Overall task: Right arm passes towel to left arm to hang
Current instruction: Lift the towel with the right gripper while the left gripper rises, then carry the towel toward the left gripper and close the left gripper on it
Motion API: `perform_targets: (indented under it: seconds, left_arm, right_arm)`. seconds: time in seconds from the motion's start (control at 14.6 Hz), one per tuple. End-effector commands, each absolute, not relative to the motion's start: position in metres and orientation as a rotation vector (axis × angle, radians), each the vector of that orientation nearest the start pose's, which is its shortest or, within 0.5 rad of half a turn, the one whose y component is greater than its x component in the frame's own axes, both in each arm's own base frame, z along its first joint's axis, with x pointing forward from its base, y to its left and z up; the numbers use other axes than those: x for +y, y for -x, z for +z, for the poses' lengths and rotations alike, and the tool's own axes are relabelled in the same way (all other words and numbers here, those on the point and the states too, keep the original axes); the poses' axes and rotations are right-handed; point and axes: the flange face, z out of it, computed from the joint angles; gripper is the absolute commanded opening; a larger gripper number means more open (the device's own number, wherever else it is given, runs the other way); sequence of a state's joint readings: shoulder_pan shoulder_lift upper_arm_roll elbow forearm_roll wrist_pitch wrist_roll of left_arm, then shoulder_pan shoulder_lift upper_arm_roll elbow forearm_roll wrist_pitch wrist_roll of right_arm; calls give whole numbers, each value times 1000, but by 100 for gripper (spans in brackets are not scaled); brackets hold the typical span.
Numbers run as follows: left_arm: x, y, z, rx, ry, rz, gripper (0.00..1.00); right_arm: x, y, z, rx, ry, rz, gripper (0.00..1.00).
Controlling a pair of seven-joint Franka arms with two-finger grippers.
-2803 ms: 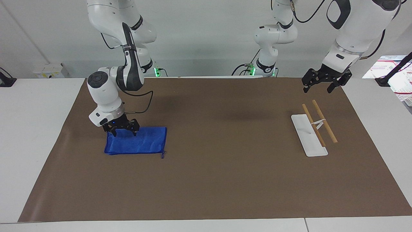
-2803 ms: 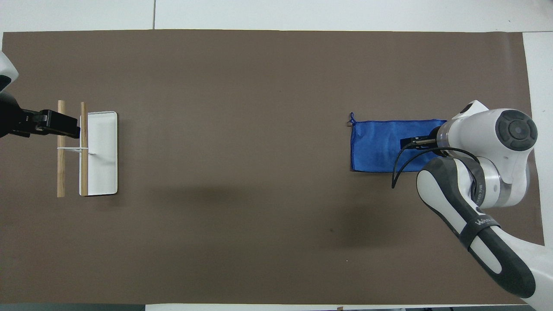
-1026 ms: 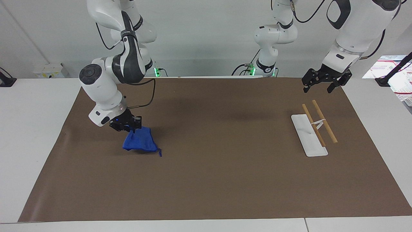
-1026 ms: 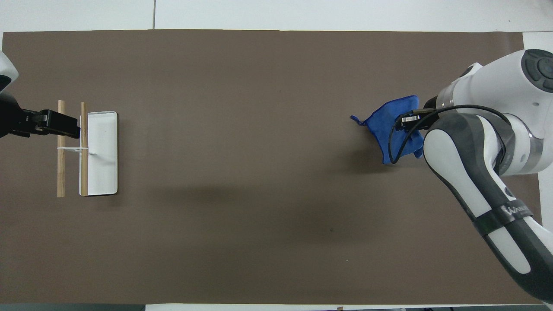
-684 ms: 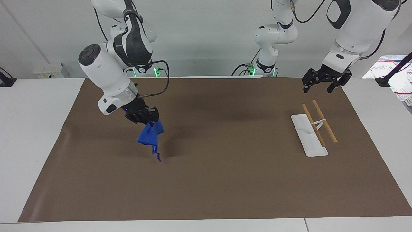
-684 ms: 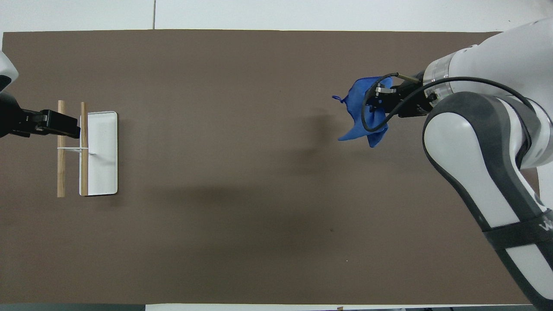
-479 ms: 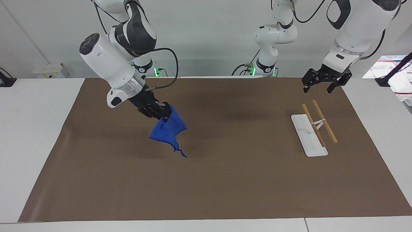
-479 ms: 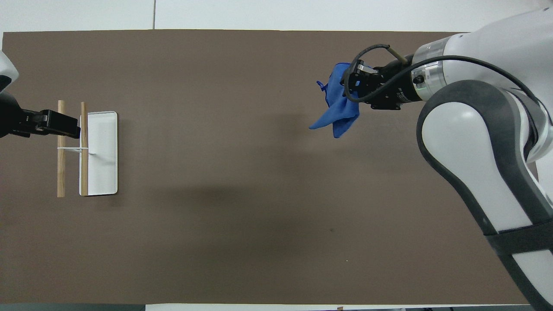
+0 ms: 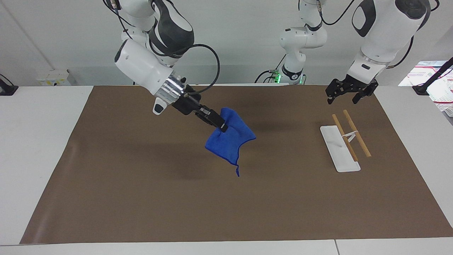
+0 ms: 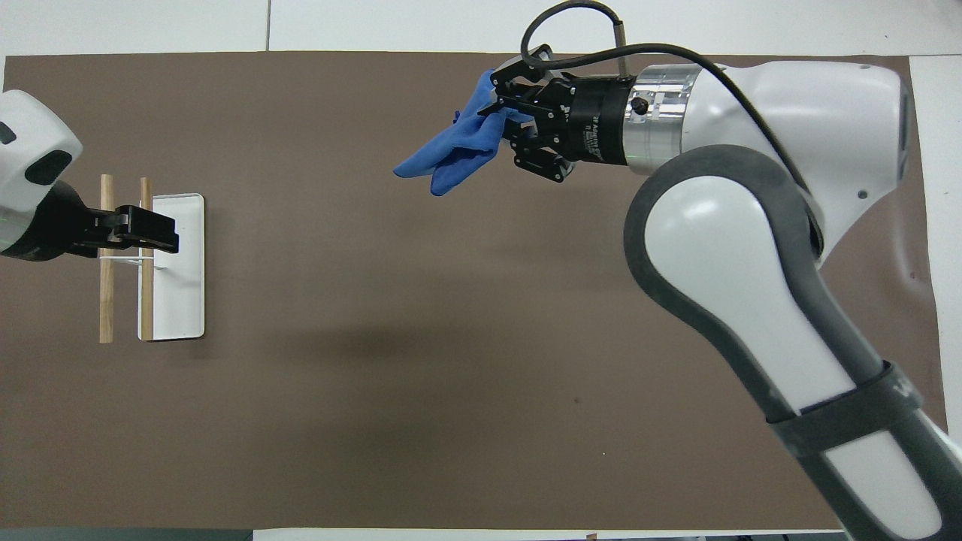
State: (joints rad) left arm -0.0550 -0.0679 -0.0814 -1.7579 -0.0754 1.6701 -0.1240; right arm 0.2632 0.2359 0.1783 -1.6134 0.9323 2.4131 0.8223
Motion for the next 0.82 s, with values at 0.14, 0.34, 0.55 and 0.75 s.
perform_targets:
  seconds: [0.14,0.34,0.55,0.75]
  left_arm:
    - [-107,-536,568,-726,3326,75,100]
    - [-119,-544,565,-1290,3258,163,100]
    - [-146,-552,563,-1860,3036,226,100]
    - [-172,-553,555,-2157,2835,344,100]
  right_arm:
    - [333,-599,569,1119,1776,152,0]
    - [365,-580,569,1119,1768,184,0]
    - [388,-567,568,1122,1750,171,0]
    - [390,-565,565,1122,1755,176,0]
